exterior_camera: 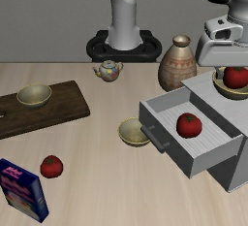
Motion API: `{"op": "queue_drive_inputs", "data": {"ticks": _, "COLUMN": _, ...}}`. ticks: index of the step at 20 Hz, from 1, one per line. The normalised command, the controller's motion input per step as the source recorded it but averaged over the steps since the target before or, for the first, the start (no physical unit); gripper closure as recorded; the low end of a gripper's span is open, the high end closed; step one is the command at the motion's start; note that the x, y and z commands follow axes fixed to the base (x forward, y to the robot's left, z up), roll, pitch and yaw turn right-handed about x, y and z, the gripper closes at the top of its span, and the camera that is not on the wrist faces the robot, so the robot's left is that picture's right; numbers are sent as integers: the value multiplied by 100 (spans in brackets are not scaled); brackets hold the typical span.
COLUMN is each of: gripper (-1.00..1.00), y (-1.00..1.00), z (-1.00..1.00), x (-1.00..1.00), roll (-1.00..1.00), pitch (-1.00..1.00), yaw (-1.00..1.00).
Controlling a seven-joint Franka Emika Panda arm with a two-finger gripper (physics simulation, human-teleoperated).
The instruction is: Pick the tomato next to the cutting board and place it on the porcelain bowl at the top of the cabinet
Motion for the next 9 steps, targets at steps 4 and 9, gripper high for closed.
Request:
{"op": "queue_drive_inputs", "data": {"ticks": 4, "gripper": -100, "y": 0, "z": 0, "x": 0, "roll": 0, "pitch": 0, "yaw": 0}}
{"op": "queue_drive_inputs", "data": {"ticks": 9, "gripper": -100, "y": 0, "z": 0, "x": 0, "roll": 0, "pitch": 0, "yaw": 0}}
